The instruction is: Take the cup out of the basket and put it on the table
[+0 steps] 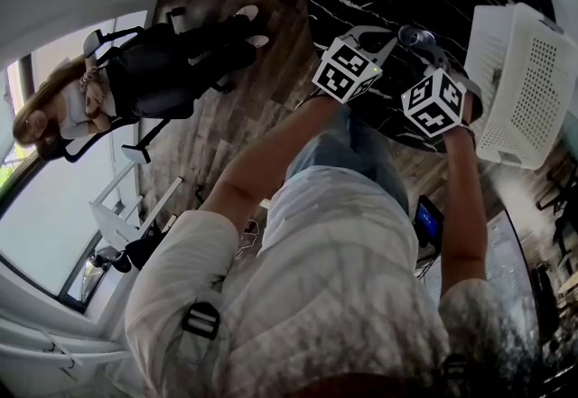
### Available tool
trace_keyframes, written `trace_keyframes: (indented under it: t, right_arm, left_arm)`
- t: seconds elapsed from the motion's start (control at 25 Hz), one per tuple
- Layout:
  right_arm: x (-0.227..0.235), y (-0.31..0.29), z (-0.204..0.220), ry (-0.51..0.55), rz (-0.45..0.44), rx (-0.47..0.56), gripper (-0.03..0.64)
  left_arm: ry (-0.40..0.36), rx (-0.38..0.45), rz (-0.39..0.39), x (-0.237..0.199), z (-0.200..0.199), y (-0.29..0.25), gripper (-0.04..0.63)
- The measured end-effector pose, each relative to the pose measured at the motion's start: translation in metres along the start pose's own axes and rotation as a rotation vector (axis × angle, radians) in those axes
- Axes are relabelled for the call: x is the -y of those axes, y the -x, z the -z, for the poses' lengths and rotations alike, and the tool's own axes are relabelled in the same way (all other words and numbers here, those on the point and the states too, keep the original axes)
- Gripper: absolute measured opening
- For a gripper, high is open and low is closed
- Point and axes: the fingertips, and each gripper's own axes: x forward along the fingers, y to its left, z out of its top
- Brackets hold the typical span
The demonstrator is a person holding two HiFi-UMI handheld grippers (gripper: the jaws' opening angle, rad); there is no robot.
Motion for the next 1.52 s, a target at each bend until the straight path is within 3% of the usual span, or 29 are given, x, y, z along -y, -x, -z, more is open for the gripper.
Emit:
trace_keyframes:
  t: [1.52]
  right_arm:
    - [-0.001, -0.005, -0.002, 0.036, 0.008, -0.019, 0.035]
  left_arm:
    - [0.011, -0.008, 0.018, -0.003, -0.001, -0.004, 0.006]
